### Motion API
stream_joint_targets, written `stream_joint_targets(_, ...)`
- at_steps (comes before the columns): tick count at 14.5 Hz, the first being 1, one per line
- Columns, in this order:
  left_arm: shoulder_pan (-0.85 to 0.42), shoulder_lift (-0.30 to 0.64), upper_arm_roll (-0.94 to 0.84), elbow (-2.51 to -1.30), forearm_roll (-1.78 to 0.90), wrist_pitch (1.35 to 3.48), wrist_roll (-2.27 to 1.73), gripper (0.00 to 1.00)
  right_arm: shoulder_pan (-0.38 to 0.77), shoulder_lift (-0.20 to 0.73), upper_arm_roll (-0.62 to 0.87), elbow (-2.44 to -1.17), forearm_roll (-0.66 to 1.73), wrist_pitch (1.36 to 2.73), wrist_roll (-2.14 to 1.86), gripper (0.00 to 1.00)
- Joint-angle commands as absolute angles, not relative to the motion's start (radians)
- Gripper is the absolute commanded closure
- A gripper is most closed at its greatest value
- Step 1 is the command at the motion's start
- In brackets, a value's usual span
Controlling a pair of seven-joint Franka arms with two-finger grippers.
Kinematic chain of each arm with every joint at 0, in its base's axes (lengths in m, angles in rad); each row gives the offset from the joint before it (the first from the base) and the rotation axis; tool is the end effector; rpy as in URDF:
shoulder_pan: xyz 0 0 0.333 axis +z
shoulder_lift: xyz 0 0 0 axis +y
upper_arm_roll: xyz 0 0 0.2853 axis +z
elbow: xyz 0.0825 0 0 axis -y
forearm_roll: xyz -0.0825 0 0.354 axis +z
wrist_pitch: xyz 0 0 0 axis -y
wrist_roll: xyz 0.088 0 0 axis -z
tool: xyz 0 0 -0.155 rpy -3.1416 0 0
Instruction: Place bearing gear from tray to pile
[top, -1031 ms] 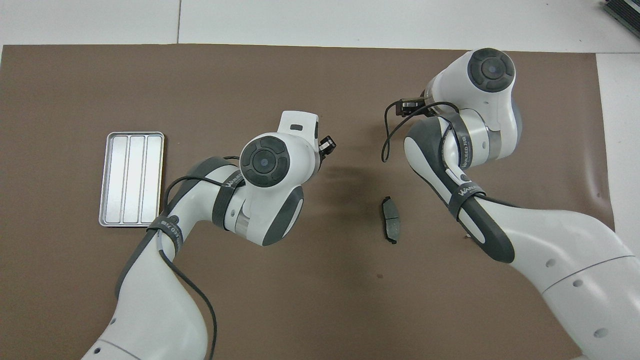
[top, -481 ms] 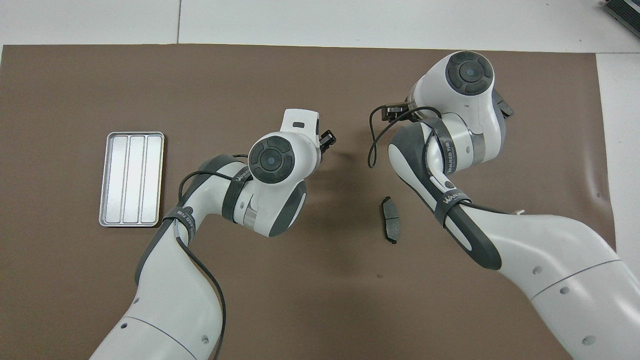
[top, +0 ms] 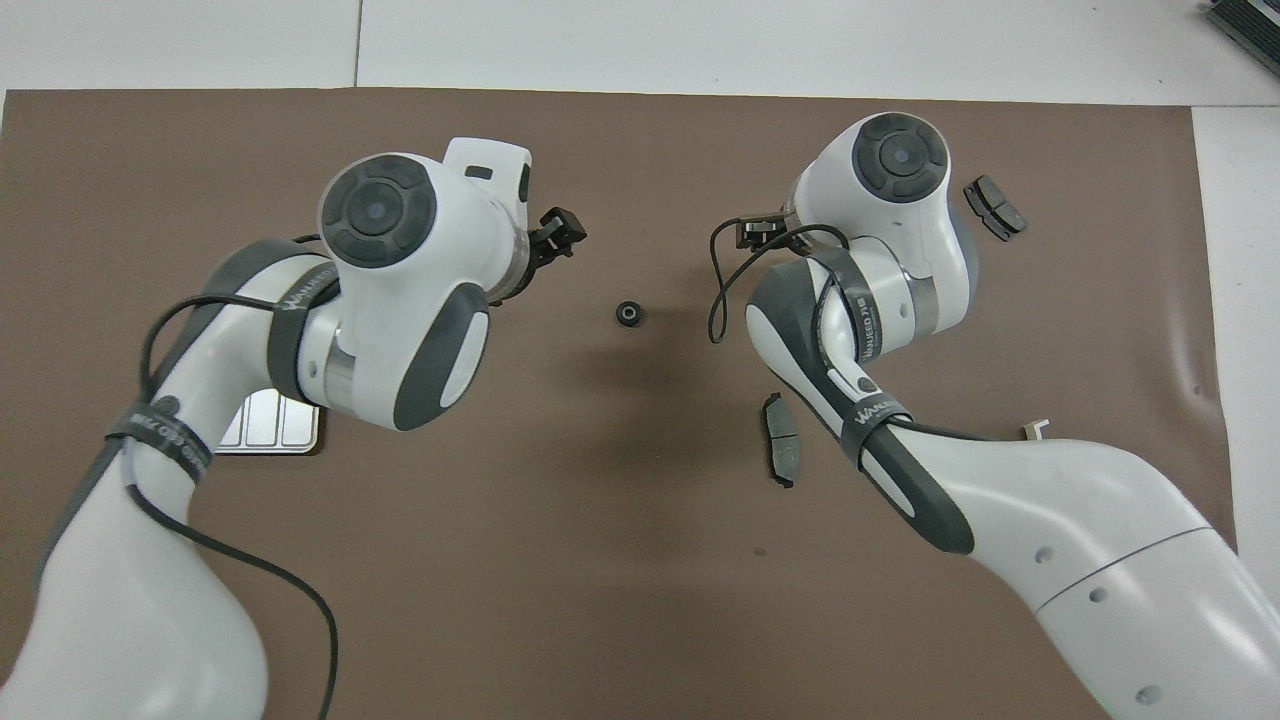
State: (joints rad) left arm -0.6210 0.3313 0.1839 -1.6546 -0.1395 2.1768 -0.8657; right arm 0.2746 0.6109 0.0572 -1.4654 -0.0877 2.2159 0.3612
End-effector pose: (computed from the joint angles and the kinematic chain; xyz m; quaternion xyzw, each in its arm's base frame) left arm 0.5749 -0.2903 0.3765 0.9660 0.2370 0.0590 0.0850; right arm 0.6559 0.2137 0.2795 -0.9973 -0.0029 -0.0732 0.0043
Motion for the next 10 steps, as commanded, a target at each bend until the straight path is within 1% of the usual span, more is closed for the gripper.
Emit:
stream_joint_targets(1,-0.526,0.247,0.173,-1.683,-0.129,2.048,-0.613,0.0,0.362,0.606,0.057,-1.474,-0.089,2.235,0.443,0.19)
stream_joint_targets(3,-0.459,0.215,0.173,-1.683,-0.129,1.973,-0.446,0.0,0.414,0.609,0.057,-1.477,-0.095,2.253,0.465,0.19)
stream_joint_targets(6,-0.338,0.183,0.173,-1.686,-0.129,1.896,-0.205,0.0,0.481,0.636,0.055,-1.482,-0.107,2.337,0.532,0.19)
stream_joint_targets(10,-0.197,0.132,0.175,-1.712,-0.129,1.864,0.036,0.0,0.492,0.649,0.057,-1.506,-0.127,2.408,0.535,0.2)
